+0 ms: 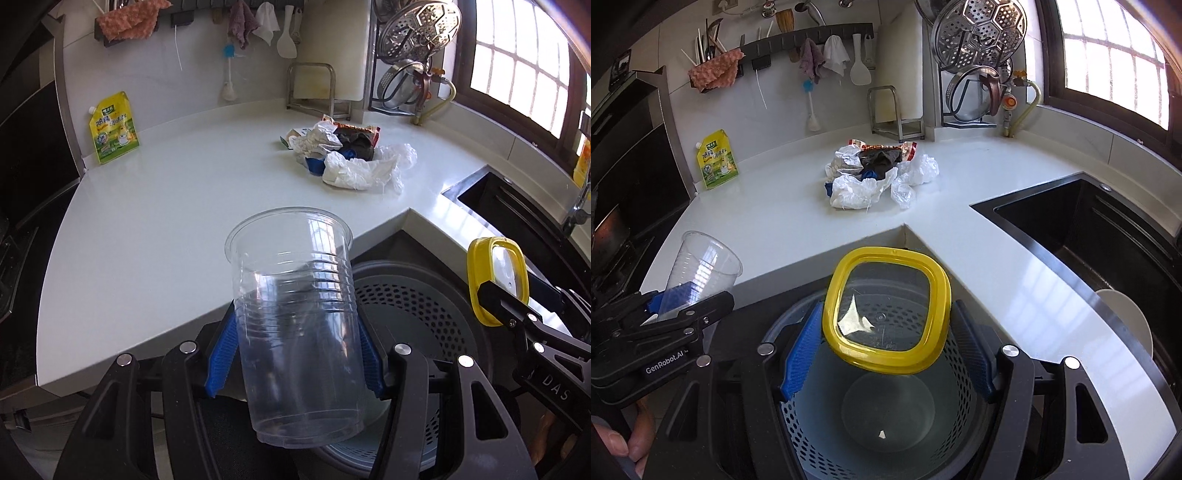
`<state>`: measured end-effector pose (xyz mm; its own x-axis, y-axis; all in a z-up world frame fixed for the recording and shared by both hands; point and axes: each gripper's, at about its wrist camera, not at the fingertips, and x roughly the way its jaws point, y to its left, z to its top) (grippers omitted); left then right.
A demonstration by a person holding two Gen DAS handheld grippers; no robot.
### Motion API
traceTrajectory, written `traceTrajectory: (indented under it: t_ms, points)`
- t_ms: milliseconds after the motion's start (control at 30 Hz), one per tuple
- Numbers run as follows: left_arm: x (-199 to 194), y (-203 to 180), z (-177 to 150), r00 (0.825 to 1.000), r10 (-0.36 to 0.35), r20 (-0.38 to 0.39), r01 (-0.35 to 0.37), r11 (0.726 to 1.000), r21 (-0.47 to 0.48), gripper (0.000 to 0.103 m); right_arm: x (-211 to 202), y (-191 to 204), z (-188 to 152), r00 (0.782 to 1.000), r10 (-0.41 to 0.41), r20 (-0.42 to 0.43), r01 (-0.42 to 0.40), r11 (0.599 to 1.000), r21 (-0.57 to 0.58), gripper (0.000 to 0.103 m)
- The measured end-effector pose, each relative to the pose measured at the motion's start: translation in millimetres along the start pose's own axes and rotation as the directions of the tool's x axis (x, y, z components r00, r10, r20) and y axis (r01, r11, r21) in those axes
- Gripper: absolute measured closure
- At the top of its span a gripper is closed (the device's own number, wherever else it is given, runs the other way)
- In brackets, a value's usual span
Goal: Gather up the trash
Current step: 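Carry the cup with the left tool while the right tool carries the lid over the bin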
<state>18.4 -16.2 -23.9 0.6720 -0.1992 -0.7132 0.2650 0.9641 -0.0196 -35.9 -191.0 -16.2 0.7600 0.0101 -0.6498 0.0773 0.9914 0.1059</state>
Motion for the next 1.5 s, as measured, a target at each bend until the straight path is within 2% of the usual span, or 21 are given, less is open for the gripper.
traceTrajectory:
  t_ms: [433,933,1500]
  points:
    - [20,-15,-47,0.996,0.012,-0.090,-0.011,1.000,0.006,0.047,21,-13,-49,0.995,0.032,-0.094,-0.030,0.999,0.025,0.036]
    - [48,-23,-52,0.988,0.009,-0.154,-0.005,1.000,0.025,0.047,52,-21,-60,0.982,0.068,-0.175,-0.062,0.997,0.038,0.036]
    - [59,-21,-55,0.983,0.004,-0.184,-0.002,1.000,0.010,0.045,55,-25,-62,0.978,0.064,-0.198,-0.056,0.997,0.048,0.036]
